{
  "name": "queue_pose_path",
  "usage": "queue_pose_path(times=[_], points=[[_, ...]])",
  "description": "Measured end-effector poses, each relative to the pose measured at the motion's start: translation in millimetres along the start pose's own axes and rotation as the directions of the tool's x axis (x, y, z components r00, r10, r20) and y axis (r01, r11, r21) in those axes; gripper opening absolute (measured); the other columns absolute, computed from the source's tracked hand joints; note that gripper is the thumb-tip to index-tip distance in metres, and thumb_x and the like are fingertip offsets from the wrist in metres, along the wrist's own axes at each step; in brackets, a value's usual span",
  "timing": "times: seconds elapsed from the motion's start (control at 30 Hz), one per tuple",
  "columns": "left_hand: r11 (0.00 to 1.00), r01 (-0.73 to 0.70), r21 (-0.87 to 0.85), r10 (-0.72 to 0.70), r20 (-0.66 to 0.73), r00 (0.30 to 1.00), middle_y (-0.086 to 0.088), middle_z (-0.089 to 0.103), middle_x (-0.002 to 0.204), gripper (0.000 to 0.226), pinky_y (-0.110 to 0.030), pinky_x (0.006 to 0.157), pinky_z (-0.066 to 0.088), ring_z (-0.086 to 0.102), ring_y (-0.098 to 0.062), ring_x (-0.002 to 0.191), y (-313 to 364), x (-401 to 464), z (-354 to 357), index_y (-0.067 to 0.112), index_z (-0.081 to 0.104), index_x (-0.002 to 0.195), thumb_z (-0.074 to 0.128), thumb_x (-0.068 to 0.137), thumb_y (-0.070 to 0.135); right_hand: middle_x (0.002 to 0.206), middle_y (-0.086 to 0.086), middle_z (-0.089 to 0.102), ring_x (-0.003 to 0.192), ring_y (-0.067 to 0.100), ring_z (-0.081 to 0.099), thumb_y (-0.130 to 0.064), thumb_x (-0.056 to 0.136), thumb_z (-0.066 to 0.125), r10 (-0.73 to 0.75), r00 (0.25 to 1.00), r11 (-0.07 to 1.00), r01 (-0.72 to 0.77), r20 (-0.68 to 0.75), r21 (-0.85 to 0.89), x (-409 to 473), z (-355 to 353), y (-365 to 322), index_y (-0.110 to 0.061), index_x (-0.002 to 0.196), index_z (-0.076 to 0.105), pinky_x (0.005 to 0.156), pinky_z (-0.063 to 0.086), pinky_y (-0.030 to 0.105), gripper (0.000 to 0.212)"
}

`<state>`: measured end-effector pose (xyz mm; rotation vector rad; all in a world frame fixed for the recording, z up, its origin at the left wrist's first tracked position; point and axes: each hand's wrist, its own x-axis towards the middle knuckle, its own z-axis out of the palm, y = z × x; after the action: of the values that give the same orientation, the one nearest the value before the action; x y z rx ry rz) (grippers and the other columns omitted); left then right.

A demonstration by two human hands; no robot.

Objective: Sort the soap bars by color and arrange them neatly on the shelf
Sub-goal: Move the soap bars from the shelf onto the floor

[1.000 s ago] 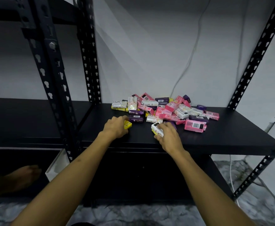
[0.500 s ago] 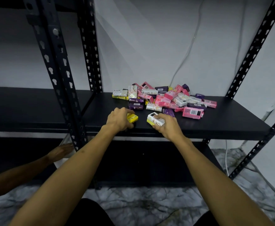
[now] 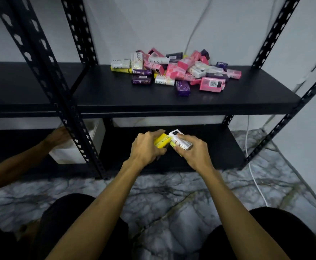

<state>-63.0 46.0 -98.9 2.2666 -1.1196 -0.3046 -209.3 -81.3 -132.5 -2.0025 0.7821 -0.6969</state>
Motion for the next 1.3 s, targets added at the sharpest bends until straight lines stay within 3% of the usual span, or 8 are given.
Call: queue_pose_path(times=[0.17, 0.37, 0.57, 0.67, 0.87, 1.03, 1.17, 1.3], points=[[0.993, 0.115, 0.028, -0.118, 0.181, 0.976, 0.003, 0.072, 0.114, 0.073, -0.033, 0.082, 0.056, 0.068, -0.019, 0.098, -40.9, -17.4, 85.1, 0.045, 0.052, 0.139, 0.078, 0.071, 0.035, 0.11, 0.0, 0.064, 0.093, 0.01, 0.063, -0.013, 0.078, 0.083, 0.197, 0.975, 0.98, -0.192, 0.102, -0.057, -36.5, 29.5, 84.1, -0.015, 0.121, 0.071, 0.074, 0.045, 0.005, 0.045], [0.964, 0.227, 0.142, -0.261, 0.315, 0.912, -0.01, 0.069, 0.12, 0.091, -0.042, 0.09, 0.052, 0.059, -0.035, 0.115, -96.9, -31.3, 177.6, 0.032, 0.035, 0.152, 0.078, 0.072, 0.039, 0.115, 0.006, 0.07, 0.101, 0.02, 0.066, -0.013, 0.078, 0.082, 0.395, 0.906, 0.916, -0.377, 0.15, -0.138, -71.3, 69.3, 176.5, -0.017, 0.121, 0.07, 0.091, 0.053, 0.032, 0.045], [0.902, 0.421, 0.098, -0.43, 0.295, 0.853, -0.009, 0.07, 0.115, 0.082, -0.042, 0.081, 0.054, 0.064, -0.037, 0.105, -147.2, -22.6, 253.3, 0.029, 0.038, 0.141, 0.078, 0.071, 0.041, 0.095, 0.001, 0.065, 0.084, 0.016, 0.063, -0.004, 0.083, 0.075, 0.458, 0.871, 0.888, -0.44, 0.176, -0.132, -72.5, 111.7, 243.9, -0.014, 0.117, 0.061, 0.066, 0.047, 0.009, 0.038], [0.877, 0.478, 0.056, -0.479, 0.207, 0.853, -0.008, 0.072, 0.112, 0.063, -0.04, 0.079, 0.053, 0.064, -0.037, 0.105, -169.0, -17.7, 283.3, 0.029, 0.053, 0.128, 0.079, 0.074, 0.049, 0.099, 0.002, 0.066, 0.086, 0.018, 0.063, -0.01, 0.081, 0.077, 0.437, 0.885, 0.894, -0.408, 0.162, -0.184, -68.4, 133.0, 276.8, -0.018, 0.119, 0.06, 0.073, 0.05, 0.024, 0.043], [0.868, 0.492, 0.067, -0.497, 0.147, 0.855, -0.01, 0.072, 0.103, 0.047, -0.035, 0.066, 0.046, 0.067, -0.038, 0.093, -206.6, -2.7, 329.0, 0.031, 0.054, 0.119, 0.073, 0.079, 0.044, 0.104, 0.011, 0.061, 0.087, 0.027, 0.059, -0.016, 0.084, 0.073, 0.406, 0.906, 0.883, -0.357, 0.116, -0.304, -59.0, 168.0, 327.9, -0.01, 0.112, 0.055, 0.069, 0.036, 0.022, 0.034], [0.852, 0.52, 0.066, -0.524, 0.145, 0.839, -0.012, 0.068, 0.107, 0.051, -0.039, 0.072, 0.051, 0.066, -0.039, 0.094, -221.9, 1.0, 350.6, 0.032, 0.05, 0.123, 0.075, 0.078, 0.038, 0.118, 0.016, 0.053, 0.105, 0.028, 0.05, -0.012, 0.089, 0.066, 0.377, 0.915, 0.879, -0.304, 0.146, -0.366, -58.3, 189.5, 345.5, -0.004, 0.119, 0.053, 0.09, 0.042, 0.026, 0.035], [0.86, 0.508, 0.042, -0.509, 0.137, 0.85, -0.01, 0.064, 0.11, 0.054, -0.04, 0.073, 0.051, 0.064, -0.036, 0.094, -225.0, 3.2, 355.8, 0.033, 0.048, 0.125, 0.075, 0.078, 0.036, 0.118, 0.004, 0.048, 0.094, 0.007, 0.044, -0.006, 0.091, 0.064, 0.315, 0.943, 0.914, -0.27, 0.109, -0.303, -54.7, 195.1, 344.3, -0.008, 0.121, 0.054, 0.079, 0.033, 0.0, 0.032], [0.873, 0.485, 0.045, -0.486, 0.155, 0.86, -0.01, 0.062, 0.116, 0.058, -0.04, 0.074, 0.049, 0.061, -0.033, 0.102, -224.0, 7.6, 352.0, 0.03, 0.048, 0.128, 0.076, 0.078, 0.032, 0.118, 0.007, 0.049, 0.097, 0.012, 0.049, -0.01, 0.089, 0.067, 0.275, 0.95, 0.916, -0.212, 0.15, -0.339, -53.9, 192.7, 345.8, -0.011, 0.12, 0.047, 0.079, 0.039, 0.015, 0.037]])
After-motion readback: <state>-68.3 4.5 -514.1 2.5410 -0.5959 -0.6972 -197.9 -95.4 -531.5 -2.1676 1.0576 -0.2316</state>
